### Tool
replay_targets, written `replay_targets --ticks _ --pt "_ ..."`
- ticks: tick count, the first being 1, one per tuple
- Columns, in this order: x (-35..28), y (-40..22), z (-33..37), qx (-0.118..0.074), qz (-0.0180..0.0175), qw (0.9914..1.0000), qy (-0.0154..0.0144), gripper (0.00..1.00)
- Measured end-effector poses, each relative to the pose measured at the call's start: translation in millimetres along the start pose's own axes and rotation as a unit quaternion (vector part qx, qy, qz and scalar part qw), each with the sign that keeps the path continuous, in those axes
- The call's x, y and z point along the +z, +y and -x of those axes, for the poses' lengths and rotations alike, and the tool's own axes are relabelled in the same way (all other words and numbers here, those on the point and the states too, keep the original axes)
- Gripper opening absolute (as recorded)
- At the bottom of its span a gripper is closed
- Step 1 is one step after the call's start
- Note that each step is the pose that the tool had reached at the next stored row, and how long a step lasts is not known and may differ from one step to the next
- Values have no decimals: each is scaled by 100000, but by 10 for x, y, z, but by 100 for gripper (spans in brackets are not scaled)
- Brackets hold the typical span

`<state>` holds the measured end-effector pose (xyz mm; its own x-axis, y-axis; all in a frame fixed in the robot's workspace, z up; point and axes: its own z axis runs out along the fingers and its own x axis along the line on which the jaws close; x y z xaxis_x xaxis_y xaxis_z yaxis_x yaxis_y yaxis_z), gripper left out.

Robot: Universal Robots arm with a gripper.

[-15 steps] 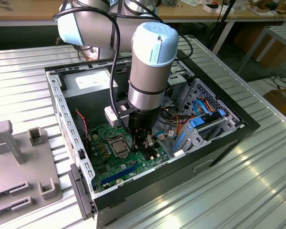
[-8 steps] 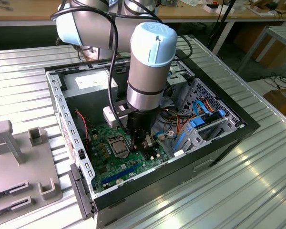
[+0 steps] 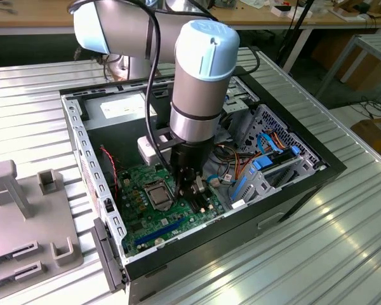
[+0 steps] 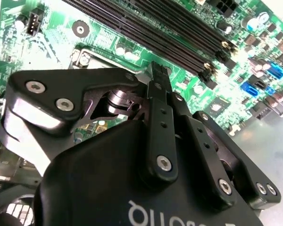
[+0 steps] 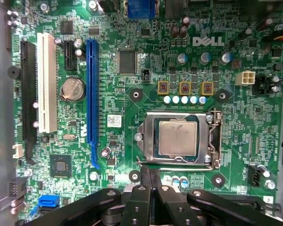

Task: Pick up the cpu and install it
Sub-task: 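Install the first cpu locking lever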

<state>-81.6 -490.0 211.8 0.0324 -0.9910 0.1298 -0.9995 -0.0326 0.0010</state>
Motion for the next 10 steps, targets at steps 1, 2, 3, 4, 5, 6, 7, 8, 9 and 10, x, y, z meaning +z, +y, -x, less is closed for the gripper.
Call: replay_targets --ticks 1,2,3,4,5,6,7,8,9,10 --pt "-16 0 -1 2 -8 100000 -1 11" --pt "-35 0 4 10 -17 100000 -10 11" --pt "-42 1 8 14 -16 100000 -1 11" --pt "-47 1 15 9 -17 100000 2 11" --pt "-50 7 25 9 -19 100000 0 11" --pt "-55 18 40 1 -19 100000 -4 11" --pt "-58 25 47 6 -19 100000 -4 11" --pt "-62 32 52 3 -18 100000 -3 11" --pt "-66 40 58 1 -20 100000 -8 11" --pt "-70 48 63 4 -20 100000 -7 11"
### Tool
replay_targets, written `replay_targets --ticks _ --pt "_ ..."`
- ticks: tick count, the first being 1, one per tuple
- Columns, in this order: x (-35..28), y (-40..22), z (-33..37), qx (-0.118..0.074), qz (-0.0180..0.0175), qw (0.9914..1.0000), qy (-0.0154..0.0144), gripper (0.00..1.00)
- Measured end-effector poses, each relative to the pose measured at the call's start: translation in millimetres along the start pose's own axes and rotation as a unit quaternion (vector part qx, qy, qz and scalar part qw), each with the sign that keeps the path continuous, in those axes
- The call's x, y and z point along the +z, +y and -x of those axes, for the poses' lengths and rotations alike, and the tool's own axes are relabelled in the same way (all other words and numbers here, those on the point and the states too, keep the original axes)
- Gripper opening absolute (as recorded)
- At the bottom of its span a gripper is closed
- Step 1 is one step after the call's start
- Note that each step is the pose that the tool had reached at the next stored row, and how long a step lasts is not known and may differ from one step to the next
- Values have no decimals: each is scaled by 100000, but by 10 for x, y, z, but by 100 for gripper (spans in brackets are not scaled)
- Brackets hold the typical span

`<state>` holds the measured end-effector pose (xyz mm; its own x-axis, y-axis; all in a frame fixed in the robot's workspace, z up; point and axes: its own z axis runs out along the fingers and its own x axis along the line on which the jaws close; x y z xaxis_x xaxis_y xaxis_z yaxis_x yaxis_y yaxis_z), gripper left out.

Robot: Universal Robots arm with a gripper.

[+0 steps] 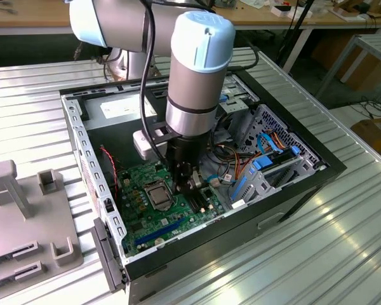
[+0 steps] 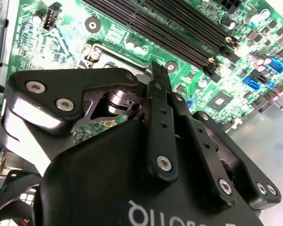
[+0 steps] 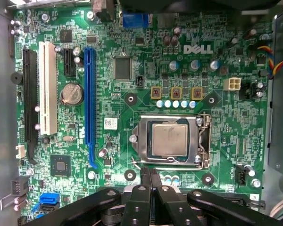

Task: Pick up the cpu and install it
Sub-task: 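Install the first cpu locking lever, then install the second cpu locking lever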

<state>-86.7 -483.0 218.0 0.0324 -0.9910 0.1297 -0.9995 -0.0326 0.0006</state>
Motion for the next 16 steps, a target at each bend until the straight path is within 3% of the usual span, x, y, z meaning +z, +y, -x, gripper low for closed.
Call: replay_targets --ticks 6,16 --pt "-14 133 21 11 -27 100000 -134 11" --pt "-14 159 21 5 -34 100000 -202 11"
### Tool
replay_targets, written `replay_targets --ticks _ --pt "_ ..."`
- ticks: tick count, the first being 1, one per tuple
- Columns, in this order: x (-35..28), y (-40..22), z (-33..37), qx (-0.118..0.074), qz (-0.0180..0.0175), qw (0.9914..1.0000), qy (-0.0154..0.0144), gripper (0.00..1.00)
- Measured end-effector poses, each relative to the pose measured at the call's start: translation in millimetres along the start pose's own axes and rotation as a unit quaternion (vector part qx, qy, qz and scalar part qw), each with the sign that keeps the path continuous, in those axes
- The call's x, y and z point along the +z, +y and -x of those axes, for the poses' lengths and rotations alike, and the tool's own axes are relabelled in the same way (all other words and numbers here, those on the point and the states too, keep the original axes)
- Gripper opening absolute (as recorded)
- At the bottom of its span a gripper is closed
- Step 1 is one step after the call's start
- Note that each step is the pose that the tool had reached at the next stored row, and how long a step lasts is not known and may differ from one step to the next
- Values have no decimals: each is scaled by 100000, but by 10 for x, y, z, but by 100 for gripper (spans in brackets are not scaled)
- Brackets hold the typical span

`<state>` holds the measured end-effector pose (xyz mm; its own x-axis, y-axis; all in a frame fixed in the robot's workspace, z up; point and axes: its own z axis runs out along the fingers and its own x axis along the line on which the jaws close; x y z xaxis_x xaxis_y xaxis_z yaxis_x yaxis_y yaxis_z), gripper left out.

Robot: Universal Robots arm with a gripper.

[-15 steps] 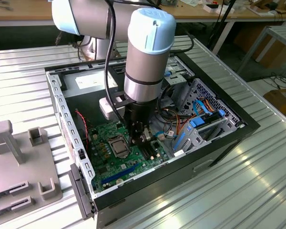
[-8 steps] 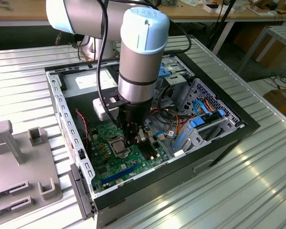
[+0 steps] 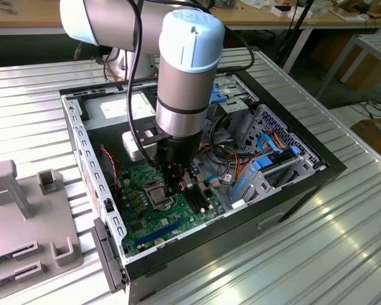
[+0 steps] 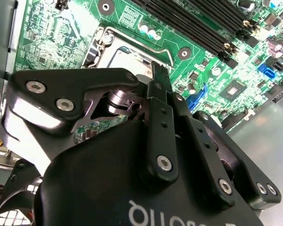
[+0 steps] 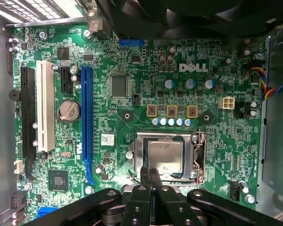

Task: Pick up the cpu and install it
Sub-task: 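Install the second cpu locking lever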

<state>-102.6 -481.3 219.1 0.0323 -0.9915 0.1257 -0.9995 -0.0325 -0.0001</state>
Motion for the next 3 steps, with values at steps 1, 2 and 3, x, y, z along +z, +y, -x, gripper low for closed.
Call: replay_targets --ticks 1,2,3 --pt "0 3 0 -1 2 100000 -7 11" --pt "0 5 0 -2 0 100000 -13 11" --pt "0 7 0 -1 -2 100000 -18 11"
